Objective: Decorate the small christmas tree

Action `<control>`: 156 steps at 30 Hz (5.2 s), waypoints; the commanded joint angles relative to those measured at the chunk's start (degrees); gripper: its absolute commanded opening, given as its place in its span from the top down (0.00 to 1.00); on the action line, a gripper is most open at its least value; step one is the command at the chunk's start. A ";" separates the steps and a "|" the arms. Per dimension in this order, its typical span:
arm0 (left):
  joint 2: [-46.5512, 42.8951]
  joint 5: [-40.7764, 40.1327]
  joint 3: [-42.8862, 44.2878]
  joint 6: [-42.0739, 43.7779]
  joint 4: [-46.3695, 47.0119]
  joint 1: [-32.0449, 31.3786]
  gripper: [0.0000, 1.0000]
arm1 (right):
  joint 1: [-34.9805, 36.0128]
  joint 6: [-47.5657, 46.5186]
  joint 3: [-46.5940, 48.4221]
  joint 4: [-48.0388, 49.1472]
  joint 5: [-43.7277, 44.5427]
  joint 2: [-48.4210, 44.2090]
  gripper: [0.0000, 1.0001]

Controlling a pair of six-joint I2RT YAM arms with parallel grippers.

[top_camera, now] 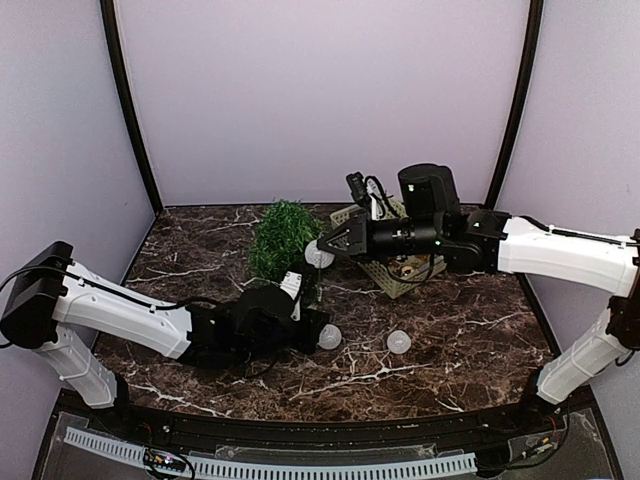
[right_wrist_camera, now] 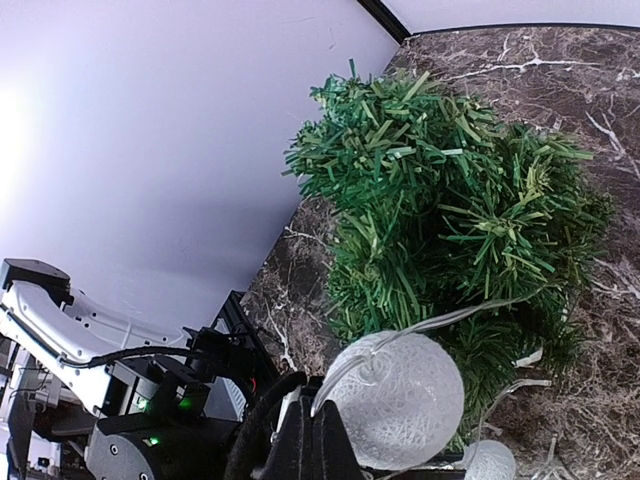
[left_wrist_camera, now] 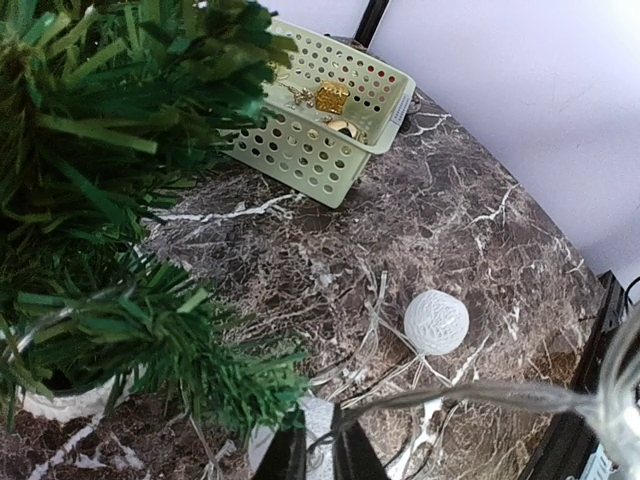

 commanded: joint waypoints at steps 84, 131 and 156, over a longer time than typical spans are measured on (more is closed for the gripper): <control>-47.29 11.53 0.53 -20.59 -40.45 11.88 1.00 | 23.04 -13.17 -13.18 27.20 24.83 27.47 0.71; -40.31 32.73 -3.13 -10.93 -36.68 41.84 1.00 | 18.69 -4.11 -24.13 -23.86 60.06 -37.56 1.00; -30.37 40.72 1.28 -4.42 -35.79 45.26 1.00 | 17.41 -28.90 6.46 -23.77 30.21 -26.65 1.00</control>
